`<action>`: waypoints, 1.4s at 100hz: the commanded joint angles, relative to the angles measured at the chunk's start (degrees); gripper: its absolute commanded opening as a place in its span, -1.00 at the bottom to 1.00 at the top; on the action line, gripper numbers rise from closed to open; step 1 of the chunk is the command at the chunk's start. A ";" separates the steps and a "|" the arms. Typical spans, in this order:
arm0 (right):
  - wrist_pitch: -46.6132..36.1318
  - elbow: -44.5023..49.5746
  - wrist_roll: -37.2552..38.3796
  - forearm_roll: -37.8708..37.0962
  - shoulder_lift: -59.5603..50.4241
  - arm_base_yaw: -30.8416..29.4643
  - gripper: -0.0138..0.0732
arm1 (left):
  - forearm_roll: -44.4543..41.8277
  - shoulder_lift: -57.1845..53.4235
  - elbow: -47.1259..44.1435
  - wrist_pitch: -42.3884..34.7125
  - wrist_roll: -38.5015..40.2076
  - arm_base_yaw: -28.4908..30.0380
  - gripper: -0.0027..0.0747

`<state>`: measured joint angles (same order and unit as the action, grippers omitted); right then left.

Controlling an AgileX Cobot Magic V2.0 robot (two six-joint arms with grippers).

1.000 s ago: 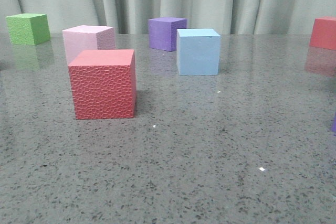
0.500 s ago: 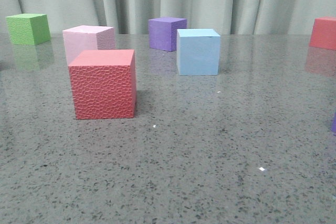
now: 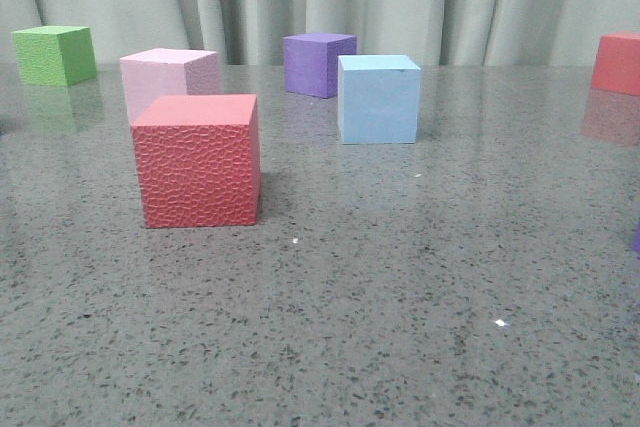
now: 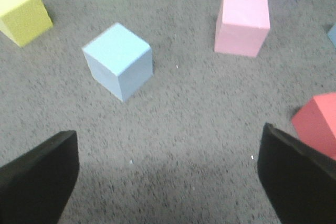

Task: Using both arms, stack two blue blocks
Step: 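Raise the right gripper and move the left gripper over the other light-blue cube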

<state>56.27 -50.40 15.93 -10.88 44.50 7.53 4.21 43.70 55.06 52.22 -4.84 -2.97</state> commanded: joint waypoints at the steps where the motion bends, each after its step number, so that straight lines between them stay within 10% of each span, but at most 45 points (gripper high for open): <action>1: -3.32 -1.34 -0.65 -1.04 -0.55 -0.28 0.68 | 0.28 3.37 4.50 -4.99 0.58 0.08 0.77; 61: -3.32 -1.34 -0.65 -0.78 -0.55 -0.28 0.68 | -3.30 34.79 27.94 -1.58 6.00 0.08 0.77; 140: -3.32 -1.34 -0.65 -0.77 -0.55 0.01 0.68 | -13.72 40.59 28.30 1.22 34.82 -0.06 0.73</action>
<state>56.14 -50.40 15.83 -10.88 44.50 7.53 -7.81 86.14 81.90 55.38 26.28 -2.97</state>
